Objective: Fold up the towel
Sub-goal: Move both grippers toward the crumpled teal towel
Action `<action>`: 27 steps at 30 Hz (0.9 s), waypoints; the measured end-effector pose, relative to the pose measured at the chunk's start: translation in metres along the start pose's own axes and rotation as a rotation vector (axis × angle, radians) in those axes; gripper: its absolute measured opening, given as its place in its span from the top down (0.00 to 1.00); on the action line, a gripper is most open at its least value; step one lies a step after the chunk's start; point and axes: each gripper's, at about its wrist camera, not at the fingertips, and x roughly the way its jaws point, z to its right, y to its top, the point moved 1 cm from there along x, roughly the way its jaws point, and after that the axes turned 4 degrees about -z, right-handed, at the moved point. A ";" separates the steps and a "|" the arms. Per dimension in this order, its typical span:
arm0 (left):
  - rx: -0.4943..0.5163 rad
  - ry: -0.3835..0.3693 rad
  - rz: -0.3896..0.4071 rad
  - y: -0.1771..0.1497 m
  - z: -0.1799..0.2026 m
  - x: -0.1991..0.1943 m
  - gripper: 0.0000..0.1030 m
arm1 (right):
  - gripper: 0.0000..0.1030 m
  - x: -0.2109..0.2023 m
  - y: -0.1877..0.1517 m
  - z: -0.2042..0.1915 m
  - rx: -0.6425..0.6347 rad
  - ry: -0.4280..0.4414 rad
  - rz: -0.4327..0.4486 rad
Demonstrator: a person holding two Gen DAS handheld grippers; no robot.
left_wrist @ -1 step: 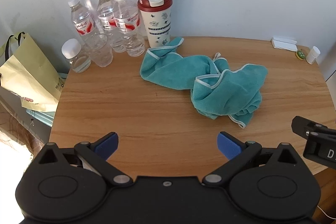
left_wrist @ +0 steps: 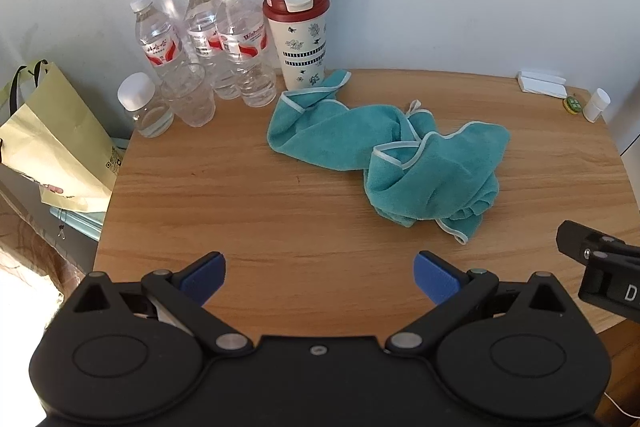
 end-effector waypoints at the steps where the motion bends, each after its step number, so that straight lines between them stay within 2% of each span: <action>1: -0.003 -0.003 -0.003 0.001 0.000 0.000 0.01 | 0.00 0.000 0.001 0.000 -0.002 -0.002 0.000; 9: -0.040 -0.036 -0.005 0.006 -0.008 0.001 0.01 | 0.00 0.004 0.007 -0.007 -0.021 -0.021 -0.013; 12: -0.035 -0.025 -0.043 0.016 -0.009 0.000 0.01 | 0.00 0.005 0.001 -0.007 -0.026 -0.009 0.007; 20: -0.045 -0.009 -0.066 0.021 -0.020 0.003 0.01 | 0.00 0.006 0.002 -0.007 -0.024 -0.011 0.006; 22: -0.045 -0.012 -0.071 0.031 -0.027 0.003 0.01 | 0.00 0.006 0.002 -0.007 -0.029 -0.012 0.004; 24: -0.039 -0.004 -0.057 0.018 -0.013 0.005 0.01 | 0.00 0.006 0.004 -0.007 -0.035 -0.011 0.000; 27: -0.034 -0.008 -0.064 0.019 -0.013 0.007 0.01 | 0.00 0.006 0.003 -0.009 -0.043 -0.013 0.002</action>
